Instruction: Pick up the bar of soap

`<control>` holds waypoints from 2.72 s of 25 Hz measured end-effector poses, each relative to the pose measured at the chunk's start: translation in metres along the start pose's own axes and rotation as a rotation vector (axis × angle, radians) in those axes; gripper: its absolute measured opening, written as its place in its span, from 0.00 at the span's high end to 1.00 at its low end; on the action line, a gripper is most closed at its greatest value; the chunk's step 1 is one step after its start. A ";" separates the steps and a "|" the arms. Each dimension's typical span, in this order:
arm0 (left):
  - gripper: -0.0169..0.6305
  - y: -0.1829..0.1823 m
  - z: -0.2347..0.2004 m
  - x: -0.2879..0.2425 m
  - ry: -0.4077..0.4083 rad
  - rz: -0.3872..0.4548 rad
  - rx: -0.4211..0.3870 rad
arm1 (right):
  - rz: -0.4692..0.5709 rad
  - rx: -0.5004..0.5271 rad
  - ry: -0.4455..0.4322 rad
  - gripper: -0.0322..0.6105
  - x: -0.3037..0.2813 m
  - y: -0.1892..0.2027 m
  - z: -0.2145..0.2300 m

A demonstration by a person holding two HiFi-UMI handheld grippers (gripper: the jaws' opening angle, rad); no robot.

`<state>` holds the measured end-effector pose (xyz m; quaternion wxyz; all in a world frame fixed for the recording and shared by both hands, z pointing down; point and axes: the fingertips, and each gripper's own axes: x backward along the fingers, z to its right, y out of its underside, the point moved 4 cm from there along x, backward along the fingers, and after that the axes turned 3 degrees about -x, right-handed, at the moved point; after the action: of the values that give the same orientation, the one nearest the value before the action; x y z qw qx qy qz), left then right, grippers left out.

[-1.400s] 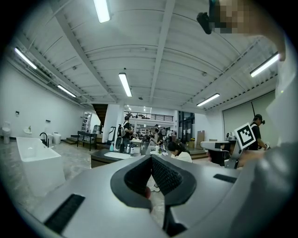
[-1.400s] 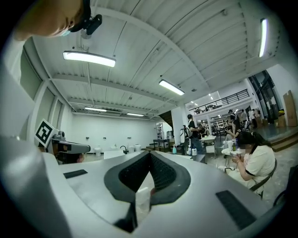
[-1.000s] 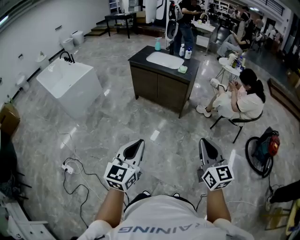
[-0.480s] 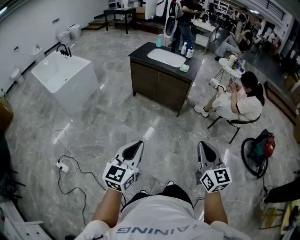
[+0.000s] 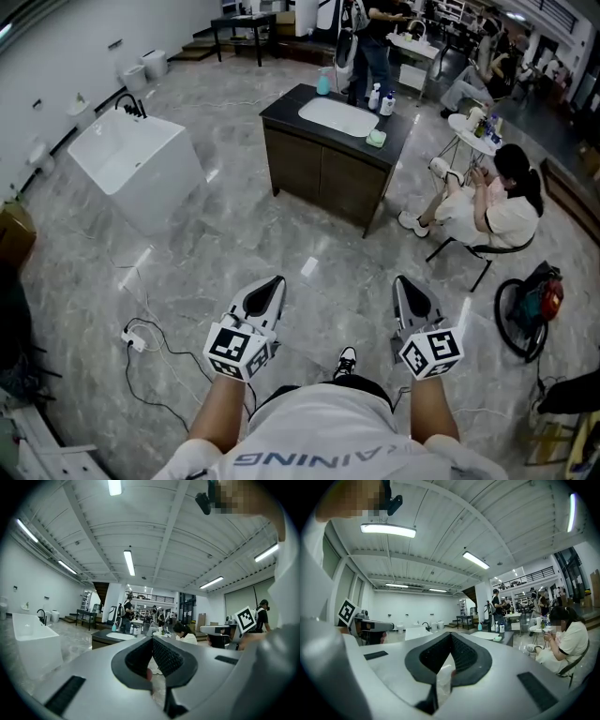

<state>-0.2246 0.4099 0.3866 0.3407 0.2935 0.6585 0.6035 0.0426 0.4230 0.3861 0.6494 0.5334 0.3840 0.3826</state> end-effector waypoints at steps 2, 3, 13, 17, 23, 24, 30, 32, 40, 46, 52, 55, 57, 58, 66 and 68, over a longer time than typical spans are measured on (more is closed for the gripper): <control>0.96 -0.005 -0.001 -0.019 -0.001 0.001 -0.011 | 0.006 -0.005 -0.004 0.93 -0.011 -0.005 0.016; 0.96 -0.007 -0.002 -0.029 -0.005 0.002 -0.017 | 0.011 -0.005 -0.007 0.93 -0.017 -0.007 0.025; 0.96 -0.028 0.000 -0.115 -0.052 -0.010 -0.037 | 0.020 -0.025 -0.052 0.93 -0.068 -0.027 0.106; 0.96 -0.030 0.007 -0.150 -0.074 -0.015 -0.026 | 0.014 -0.026 -0.070 0.93 -0.082 -0.027 0.143; 0.96 -0.020 0.022 -0.196 -0.090 -0.046 -0.034 | 0.001 -0.055 -0.090 0.93 -0.097 -0.013 0.192; 0.96 -0.018 0.024 -0.203 -0.092 -0.054 -0.039 | -0.003 -0.062 -0.095 0.93 -0.100 -0.009 0.199; 0.96 -0.016 0.024 -0.234 -0.088 -0.073 -0.031 | -0.021 -0.086 -0.097 0.93 -0.110 0.001 0.225; 0.96 -0.015 0.021 -0.244 -0.083 -0.072 -0.023 | -0.021 -0.084 -0.092 0.93 -0.113 0.002 0.232; 0.96 -0.016 -0.006 -0.289 -0.026 -0.074 -0.030 | -0.002 -0.082 -0.014 0.93 -0.138 -0.005 0.261; 0.96 -0.025 -0.044 -0.324 0.022 -0.068 -0.033 | -0.037 -0.051 0.032 0.93 -0.180 -0.009 0.260; 0.96 -0.032 -0.098 -0.347 0.066 -0.061 -0.012 | -0.075 -0.037 0.070 0.93 -0.230 -0.018 0.245; 0.96 -0.035 -0.128 -0.356 0.078 -0.052 -0.034 | -0.092 -0.012 0.081 0.93 -0.257 -0.022 0.231; 0.96 -0.034 -0.148 -0.360 0.089 -0.053 -0.043 | -0.107 0.007 0.090 0.93 -0.275 -0.024 0.223; 0.96 -0.033 -0.157 -0.363 0.094 -0.056 -0.044 | -0.114 0.011 0.097 0.93 -0.283 -0.024 0.221; 0.96 -0.023 -0.225 -0.382 0.143 -0.067 -0.007 | -0.152 0.018 0.142 0.93 -0.346 -0.023 0.197; 0.96 -0.022 -0.238 -0.387 0.149 -0.066 -0.004 | -0.162 0.013 0.148 0.93 -0.358 -0.020 0.193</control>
<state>-0.1851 -0.0426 0.4105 0.3112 0.2254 0.6900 0.6134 0.0720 0.0183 0.4254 0.6445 0.4753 0.4752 0.3647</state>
